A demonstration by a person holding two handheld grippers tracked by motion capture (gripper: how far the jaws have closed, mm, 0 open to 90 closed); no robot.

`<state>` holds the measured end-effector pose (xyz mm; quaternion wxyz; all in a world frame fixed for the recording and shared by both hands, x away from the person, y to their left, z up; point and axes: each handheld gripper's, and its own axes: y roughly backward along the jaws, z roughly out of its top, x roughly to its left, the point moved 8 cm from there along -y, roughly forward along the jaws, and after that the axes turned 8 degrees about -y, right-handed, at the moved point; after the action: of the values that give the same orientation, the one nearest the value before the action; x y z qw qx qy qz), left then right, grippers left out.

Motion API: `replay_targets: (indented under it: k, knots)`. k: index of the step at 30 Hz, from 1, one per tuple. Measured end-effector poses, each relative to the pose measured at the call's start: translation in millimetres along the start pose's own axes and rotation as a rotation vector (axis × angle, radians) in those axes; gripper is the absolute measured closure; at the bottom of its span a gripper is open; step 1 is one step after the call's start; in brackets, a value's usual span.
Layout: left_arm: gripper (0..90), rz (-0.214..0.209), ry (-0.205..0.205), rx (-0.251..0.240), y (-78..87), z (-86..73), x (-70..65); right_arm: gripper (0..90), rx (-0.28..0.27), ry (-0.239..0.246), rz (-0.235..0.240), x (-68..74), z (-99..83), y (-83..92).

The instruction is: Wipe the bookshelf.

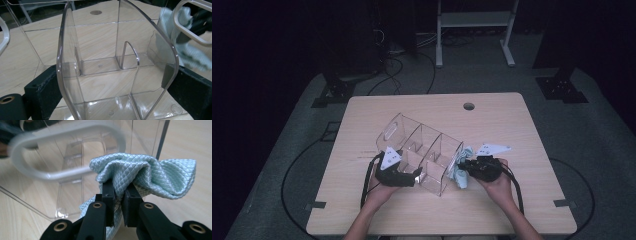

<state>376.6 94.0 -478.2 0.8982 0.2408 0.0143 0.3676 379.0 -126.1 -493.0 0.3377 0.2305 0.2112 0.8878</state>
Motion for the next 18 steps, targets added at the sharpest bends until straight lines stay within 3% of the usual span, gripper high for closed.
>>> replay_targets:
  k: [3,5,7,10,13,14,15,17,18]
  knots:
    - [4.5,0.001,0.001,-0.002,0.1,0.0,-0.4,81.5,0.019,-0.017,0.010,-2.7,-8.6,-6.4]
    - [4.5,0.000,-0.002,0.000,0.2,0.0,-0.6,81.6,0.066,-0.022,0.008,-5.4,-21.8,-15.4]
    - [4.5,0.001,-0.002,-0.001,0.1,0.1,-0.9,81.6,0.058,-0.019,0.002,-4.5,-18.6,-12.9]
    - [4.4,-0.001,-0.004,0.001,0.3,0.1,-0.9,81.6,-0.005,0.005,-0.006,-1.0,-0.1,0.5]
    - [4.3,0.000,-0.003,0.001,0.1,0.2,-1.0,81.6,0.003,-0.016,0.002,-1.6,-5.5,-3.3]
    - [4.3,0.000,-0.003,-0.002,0.1,0.2,-1.3,81.6,0.053,-0.023,0.003,-4.4,-19.2,-12.8]
    - [4.3,0.000,-0.003,-0.001,0.1,0.3,-1.3,81.6,0.069,-0.026,0.003,-5.0,-23.7,-15.9]
    - [4.3,-0.001,-0.003,0.000,0.2,0.3,-1.2,81.6,0.067,-0.027,0.001,-4.5,-22.8,-15.2]
    - [4.3,0.000,-0.003,0.000,0.1,0.3,-1.3,81.6,0.027,-0.007,-0.005,-1.0,-10.9,-6.4]
